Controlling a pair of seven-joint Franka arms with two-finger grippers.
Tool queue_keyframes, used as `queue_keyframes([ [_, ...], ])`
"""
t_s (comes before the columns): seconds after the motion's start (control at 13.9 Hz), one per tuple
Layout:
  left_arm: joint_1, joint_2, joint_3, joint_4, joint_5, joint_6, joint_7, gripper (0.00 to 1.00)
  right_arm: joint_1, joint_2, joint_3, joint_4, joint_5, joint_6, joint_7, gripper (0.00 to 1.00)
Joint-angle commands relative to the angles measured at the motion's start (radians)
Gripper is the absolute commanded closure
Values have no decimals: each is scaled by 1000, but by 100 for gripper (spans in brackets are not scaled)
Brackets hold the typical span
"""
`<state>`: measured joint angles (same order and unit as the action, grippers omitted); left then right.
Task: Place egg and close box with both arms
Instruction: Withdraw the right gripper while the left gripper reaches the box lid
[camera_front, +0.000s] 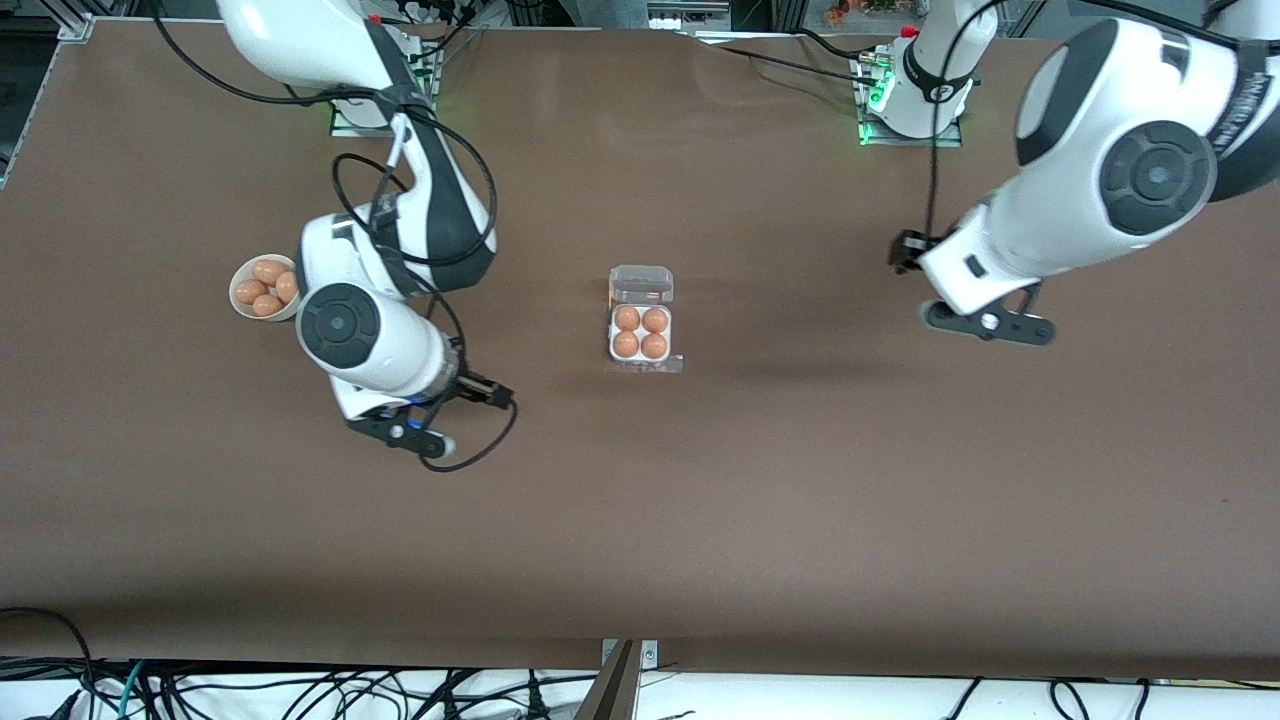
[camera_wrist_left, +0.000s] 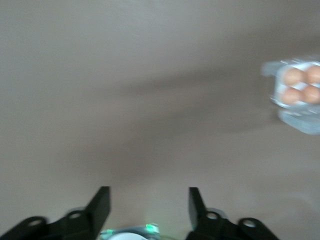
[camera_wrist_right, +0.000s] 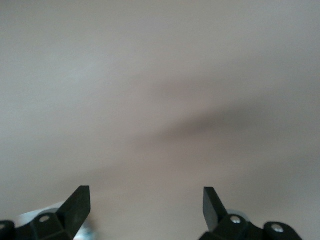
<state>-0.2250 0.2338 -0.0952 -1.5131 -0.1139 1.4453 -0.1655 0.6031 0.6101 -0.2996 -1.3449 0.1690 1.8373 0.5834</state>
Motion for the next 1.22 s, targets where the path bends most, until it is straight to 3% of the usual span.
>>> queue_keyframes([
  [0.0,-81,33,14,19,-104,-45,-110,64,-181,-203,195,-172,-182,5,-98,0],
  [0.22,-238,114,14,27,-105,-45,-264,86,-310,-373,249,-328,-279,13,-259,0],
  [0.36,-306,172,14,28,-147,-42,-327,88,-399,-492,261,-439,-278,83,-402,0],
  [0.79,-392,321,14,74,-279,-22,-393,91,-572,-647,343,-407,-270,-133,-565,0],
  [1.0,-434,404,14,125,-282,36,-451,91,-630,-641,376,-281,-257,-228,-557,0],
  [1.15,-464,433,14,125,-282,107,-483,91,-660,-642,390,-270,-209,-234,-536,0],
])
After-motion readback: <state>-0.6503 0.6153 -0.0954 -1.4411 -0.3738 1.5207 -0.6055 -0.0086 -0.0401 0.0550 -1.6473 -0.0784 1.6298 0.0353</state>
